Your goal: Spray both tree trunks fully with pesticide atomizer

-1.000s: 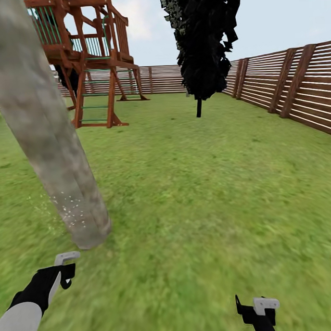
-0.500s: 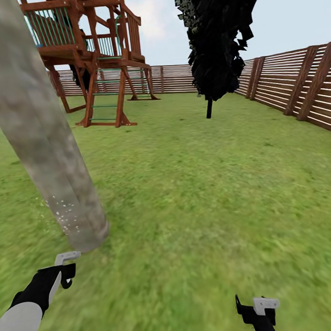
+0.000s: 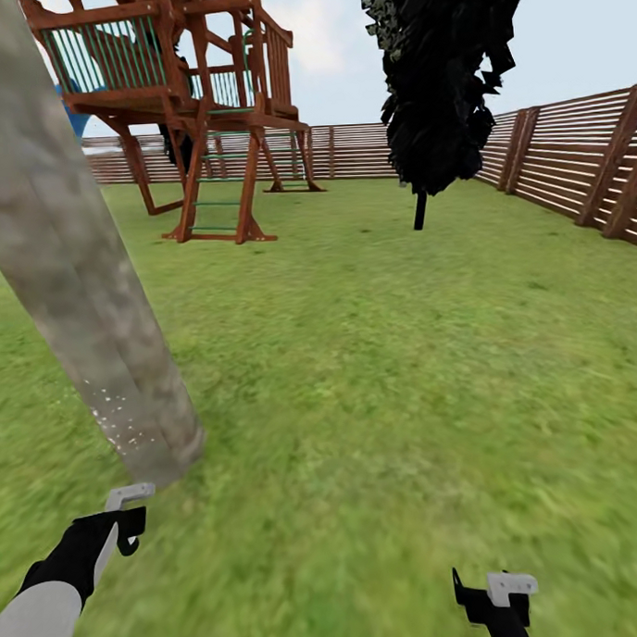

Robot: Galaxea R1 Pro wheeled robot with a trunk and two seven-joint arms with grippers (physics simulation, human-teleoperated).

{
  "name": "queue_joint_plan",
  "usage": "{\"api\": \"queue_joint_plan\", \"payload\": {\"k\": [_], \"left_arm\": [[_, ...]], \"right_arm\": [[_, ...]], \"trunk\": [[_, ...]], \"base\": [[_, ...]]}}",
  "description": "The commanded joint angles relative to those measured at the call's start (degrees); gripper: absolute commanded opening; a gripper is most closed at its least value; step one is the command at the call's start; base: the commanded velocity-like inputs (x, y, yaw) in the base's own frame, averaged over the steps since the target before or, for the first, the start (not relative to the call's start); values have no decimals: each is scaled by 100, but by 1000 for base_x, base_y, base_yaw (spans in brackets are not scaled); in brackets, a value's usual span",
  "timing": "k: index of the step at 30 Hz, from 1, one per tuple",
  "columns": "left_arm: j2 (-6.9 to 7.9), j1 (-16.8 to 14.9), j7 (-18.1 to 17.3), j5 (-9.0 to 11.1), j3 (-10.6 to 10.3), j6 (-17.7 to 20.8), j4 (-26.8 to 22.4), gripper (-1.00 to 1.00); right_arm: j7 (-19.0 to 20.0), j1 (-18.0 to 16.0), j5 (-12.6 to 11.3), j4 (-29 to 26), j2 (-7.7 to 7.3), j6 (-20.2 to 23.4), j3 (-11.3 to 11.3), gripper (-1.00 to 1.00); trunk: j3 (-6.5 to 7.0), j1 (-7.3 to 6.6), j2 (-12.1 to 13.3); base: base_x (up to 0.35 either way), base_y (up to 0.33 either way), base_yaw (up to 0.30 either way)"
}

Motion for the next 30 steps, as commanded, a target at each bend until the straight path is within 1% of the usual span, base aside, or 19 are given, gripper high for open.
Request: {"api": "queue_joint_plan", "payload": {"k": [1, 5, 17, 28, 30], "left_arm": [[0, 0, 0, -1, -1, 2, 0, -100], [-1, 0, 0, -1, -3, 4, 8, -100], [-8, 0, 0, -1, -2, 4, 8, -100], [-9, 0, 0, -1, -3, 4, 8, -100], [-9, 0, 0, -1, -3, 4, 8, -100]], "right_arm": [[0, 0, 0, 0, 0, 0, 0, 100], [0, 0, 0, 0, 0, 0, 0, 100], [0, 2, 0, 0, 0, 0, -1, 100], [0, 1, -3, -1, 0, 0, 0, 100], [0, 2, -1, -1, 0, 0, 0, 100]], "trunk": [[0, 0, 0], [0, 0, 0], [0, 0, 0], [0, 0, 0], [0, 0, 0]], "base": [[174, -243, 278], [188, -235, 236], [191, -233, 12], [191, -233, 258], [191, -233, 49]]}}
